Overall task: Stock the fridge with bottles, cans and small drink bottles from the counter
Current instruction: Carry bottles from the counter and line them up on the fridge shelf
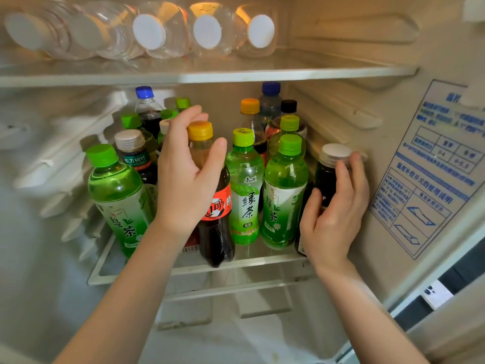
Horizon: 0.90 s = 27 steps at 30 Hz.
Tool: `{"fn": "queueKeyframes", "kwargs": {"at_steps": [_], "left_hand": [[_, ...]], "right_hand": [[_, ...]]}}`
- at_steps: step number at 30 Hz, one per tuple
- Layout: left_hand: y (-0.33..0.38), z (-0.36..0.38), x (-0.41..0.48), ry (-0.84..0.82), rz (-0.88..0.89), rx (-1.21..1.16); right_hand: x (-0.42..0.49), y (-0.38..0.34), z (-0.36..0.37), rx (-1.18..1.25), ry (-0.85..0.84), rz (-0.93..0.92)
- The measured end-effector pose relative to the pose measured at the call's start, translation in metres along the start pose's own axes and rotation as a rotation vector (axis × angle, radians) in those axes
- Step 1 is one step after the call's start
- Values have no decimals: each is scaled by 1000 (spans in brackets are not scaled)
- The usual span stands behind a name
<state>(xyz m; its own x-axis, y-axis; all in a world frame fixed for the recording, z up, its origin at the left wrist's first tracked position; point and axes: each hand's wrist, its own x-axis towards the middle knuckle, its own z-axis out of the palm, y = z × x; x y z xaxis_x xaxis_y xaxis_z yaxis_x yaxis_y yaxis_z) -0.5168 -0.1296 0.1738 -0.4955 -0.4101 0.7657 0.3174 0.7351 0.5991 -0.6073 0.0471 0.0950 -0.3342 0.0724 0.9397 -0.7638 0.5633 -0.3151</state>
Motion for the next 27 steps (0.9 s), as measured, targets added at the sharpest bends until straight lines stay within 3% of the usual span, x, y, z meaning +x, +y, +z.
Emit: {"fn": "queueKeyframes", "kwargs": {"at_steps": [6,12,16,20,27], "left_hand": [[11,-11,26,-170,-9,115],[17,-16,61,-415,-22,177],[15,-17,87,-681,-235,89],[7,-14,108,-796,-383,20],[11,27,127,-935,-311,146]], "right_hand": [[18,-15,-10,52,-84,161],[53,-29,-14,-4,-133,91],[72,-38,-12,-91,-280,65],[80,-44,-9,-143,-358,30],[77,-43,-7,-162,-326,9]]}}
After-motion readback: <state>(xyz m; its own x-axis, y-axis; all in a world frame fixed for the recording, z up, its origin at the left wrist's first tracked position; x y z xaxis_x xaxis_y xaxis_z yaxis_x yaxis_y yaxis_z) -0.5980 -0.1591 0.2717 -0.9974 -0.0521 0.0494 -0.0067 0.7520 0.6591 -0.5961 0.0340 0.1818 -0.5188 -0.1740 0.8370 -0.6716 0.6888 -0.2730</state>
